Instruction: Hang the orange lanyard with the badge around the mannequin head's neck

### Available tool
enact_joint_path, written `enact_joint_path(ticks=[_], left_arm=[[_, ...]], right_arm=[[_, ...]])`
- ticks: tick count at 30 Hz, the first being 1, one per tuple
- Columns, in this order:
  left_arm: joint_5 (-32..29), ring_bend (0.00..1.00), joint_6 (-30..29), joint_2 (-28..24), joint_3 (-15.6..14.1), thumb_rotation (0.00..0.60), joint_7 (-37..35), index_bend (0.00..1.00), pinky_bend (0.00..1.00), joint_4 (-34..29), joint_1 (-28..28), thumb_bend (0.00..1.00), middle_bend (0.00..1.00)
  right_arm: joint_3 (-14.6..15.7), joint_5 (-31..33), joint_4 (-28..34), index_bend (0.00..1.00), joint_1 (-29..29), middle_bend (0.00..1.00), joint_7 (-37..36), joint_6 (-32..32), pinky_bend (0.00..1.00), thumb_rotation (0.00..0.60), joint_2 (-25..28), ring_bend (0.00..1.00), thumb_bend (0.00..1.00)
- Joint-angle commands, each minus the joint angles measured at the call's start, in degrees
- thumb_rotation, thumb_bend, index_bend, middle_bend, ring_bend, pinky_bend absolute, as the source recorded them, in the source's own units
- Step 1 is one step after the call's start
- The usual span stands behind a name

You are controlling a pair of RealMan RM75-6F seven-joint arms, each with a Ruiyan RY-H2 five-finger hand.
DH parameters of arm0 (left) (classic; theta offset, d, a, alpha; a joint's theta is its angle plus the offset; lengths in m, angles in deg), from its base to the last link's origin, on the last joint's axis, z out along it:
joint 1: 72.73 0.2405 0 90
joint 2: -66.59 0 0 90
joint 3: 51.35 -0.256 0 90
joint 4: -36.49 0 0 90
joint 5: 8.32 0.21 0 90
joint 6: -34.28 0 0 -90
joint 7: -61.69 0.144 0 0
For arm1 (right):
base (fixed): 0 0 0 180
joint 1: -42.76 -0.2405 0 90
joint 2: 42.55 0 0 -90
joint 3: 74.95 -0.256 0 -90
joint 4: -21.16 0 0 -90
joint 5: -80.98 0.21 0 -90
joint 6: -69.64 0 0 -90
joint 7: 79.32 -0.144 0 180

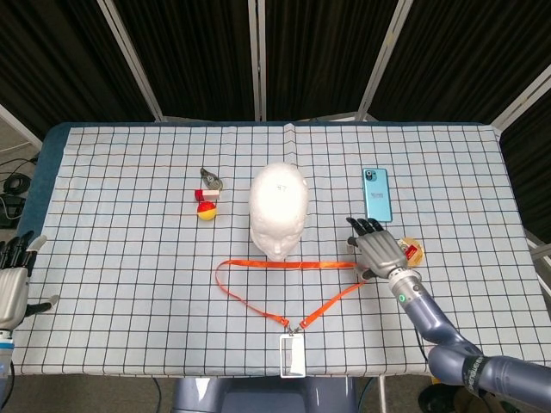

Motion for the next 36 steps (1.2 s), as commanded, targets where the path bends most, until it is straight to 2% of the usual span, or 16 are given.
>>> enact_joint_path(ticks=[1,13,25,36], left_arm=[[-0.02,0.00,0.16,0.08,-0.13,0.600,0.04,0.00,0.00,0.07,-0.09,0.00,0.00],[0.25,0.00,0.03,-0.09,-0.33,0.600,-0.32,0.00,0.00,-0.16,-0.17,0.00,0.00],[0.62,0.00,-0.25,-0.33,-0.54,0.600,-0.79,0.00,0.00,-0.26,-0.13,0.00,0.00],[0.45,0.00,-0.18,-0.15,-0.71,0.600,-0.66,0.00,0.00,-0.09,-0.23,0.00,0.00]], right_arm=[[1.08,3.13,-1.33,0.46,-1.84,0.00,2.87,0.46,0.00,0.600,-2.31,0.00,0.29],[3.74,10.18,-3.85,0.46,-4.95,0.00,9.88,3.24,0.00,0.600,-6.02,0.00,0.29],[6.22,12.83,-4.81,0.48,-5.92,0.00,12.74,5.25,0.00,0.600,-7.31,0.00,0.30],[7.96,11.56,-7.51,0.59,-5.85,0.00,11.78,5.45,0.00,0.600,-8.53,0.00,0.34]])
